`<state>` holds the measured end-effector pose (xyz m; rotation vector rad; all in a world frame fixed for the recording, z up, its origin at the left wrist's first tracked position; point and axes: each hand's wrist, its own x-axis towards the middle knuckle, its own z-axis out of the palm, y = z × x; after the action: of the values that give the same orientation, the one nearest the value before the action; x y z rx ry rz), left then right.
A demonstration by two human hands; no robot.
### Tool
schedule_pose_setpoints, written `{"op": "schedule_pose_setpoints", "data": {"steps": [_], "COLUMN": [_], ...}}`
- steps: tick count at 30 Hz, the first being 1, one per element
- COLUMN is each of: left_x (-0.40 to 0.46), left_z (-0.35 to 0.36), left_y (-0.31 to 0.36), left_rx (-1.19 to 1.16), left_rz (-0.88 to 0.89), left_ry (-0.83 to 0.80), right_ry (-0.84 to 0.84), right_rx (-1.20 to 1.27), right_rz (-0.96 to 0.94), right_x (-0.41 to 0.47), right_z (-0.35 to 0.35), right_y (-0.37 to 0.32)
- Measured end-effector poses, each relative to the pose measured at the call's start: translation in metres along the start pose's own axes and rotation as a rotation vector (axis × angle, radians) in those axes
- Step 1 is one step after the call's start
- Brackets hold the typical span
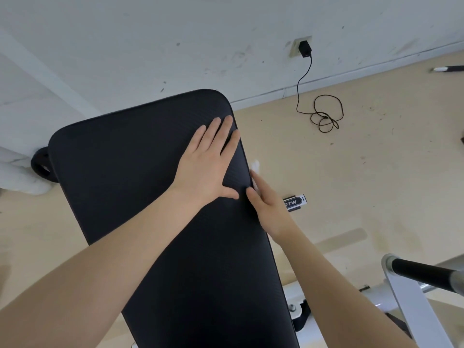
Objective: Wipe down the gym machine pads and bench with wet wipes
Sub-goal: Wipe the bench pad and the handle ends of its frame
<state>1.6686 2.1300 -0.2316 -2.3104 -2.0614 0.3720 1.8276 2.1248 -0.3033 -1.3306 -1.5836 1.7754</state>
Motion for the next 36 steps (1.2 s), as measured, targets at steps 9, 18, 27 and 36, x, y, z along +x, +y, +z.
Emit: {"op": "schedule_pose_setpoints", "data": {"steps": [9,18,27,36], "left_x": [-0.009,-0.1,-0.144,-0.177], "left_z": [-0.002,0.065,0.099,0.13], "left_y": [0.022,0.107,0.183,0.245], "left_rx": [0.095,0.084,0.199,0.294], "left_rz": [-0.034,0.242,0.295,0.363], "left_ry": [0.003,0.02,-0.071,-0.283], "right_ry": [0.014,-0.019,0.011,0.024], "right_rx": [-0.282,-0.304,-0.16,-0.116], "right_rz": [0.012,0.335,0.107,0.515], "right_x": [-0.058,-0.181,-0.192,-0.284], "right_z": [-0.005,0.0,0.0,-0.014], "right_y": [0.033,0.147,0.154,0.245]}}
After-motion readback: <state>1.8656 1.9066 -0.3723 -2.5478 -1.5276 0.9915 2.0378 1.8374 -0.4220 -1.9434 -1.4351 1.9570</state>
